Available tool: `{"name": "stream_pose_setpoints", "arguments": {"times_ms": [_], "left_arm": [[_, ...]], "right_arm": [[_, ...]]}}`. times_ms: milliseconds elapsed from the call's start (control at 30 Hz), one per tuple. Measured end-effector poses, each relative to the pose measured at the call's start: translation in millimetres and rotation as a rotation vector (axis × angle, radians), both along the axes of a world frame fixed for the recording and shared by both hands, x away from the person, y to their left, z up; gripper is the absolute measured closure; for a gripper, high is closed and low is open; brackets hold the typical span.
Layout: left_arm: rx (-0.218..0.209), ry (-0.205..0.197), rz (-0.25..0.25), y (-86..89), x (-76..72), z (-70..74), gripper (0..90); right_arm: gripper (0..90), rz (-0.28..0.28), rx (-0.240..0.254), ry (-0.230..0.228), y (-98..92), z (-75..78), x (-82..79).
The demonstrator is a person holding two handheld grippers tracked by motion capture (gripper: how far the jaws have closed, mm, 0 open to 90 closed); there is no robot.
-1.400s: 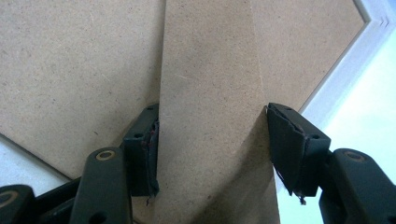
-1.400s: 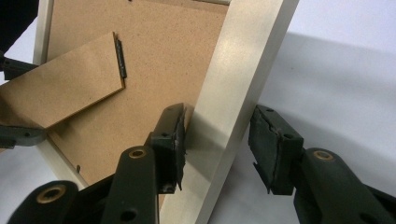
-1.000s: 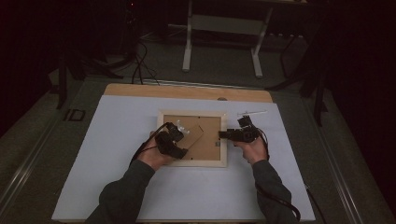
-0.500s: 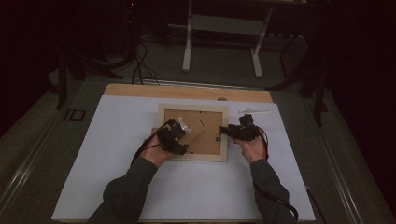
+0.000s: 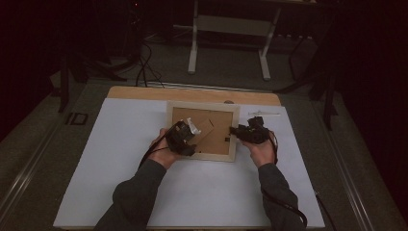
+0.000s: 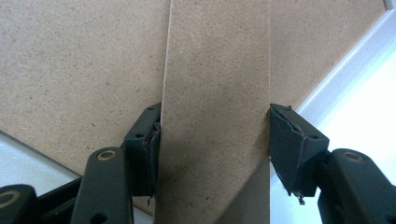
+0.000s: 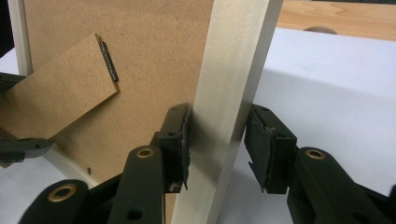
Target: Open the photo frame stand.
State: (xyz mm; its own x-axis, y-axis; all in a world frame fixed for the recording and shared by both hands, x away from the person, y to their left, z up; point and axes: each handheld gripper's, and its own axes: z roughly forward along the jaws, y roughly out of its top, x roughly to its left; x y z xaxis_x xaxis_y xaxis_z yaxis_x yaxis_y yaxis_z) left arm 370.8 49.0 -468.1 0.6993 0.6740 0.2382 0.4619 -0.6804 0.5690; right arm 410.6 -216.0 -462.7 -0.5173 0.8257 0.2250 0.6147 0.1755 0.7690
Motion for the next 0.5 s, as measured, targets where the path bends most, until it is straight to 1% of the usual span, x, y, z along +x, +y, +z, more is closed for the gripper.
{"name": "stream_pose_setpoints", "arguments": {"times_ms": [167, 300, 367, 467, 500], "left_arm": [[-0.001, -0.009, 0.004, -3.0, 4.6, 0.4, 42.1], [0.001, -0.016, 0.002, -5.3, 7.0, 1.4, 42.1], [0.0, -0.017, 0.002, -6.5, 6.4, 1.4, 42.2], [0.012, -0.008, -0.017, -7.1, 4.0, 2.3, 42.5], [0.007, -0.008, -0.019, -7.4, 3.2, 2.3, 42.7]], "right_arm": [[60.2, -0.002, -0.003, -0.016, -2.9, 2.5, 0.0], [60.3, -0.011, -0.01, -0.045, -4.3, 5.5, -1.6], [60.2, -0.013, -0.015, -0.061, -4.4, 5.7, -3.5], [60.1, -0.014, -0.027, -0.074, -5.3, 3.1, -6.9], [60.1, -0.009, -0.022, -0.085, -6.1, 2.5, -8.3]]}}
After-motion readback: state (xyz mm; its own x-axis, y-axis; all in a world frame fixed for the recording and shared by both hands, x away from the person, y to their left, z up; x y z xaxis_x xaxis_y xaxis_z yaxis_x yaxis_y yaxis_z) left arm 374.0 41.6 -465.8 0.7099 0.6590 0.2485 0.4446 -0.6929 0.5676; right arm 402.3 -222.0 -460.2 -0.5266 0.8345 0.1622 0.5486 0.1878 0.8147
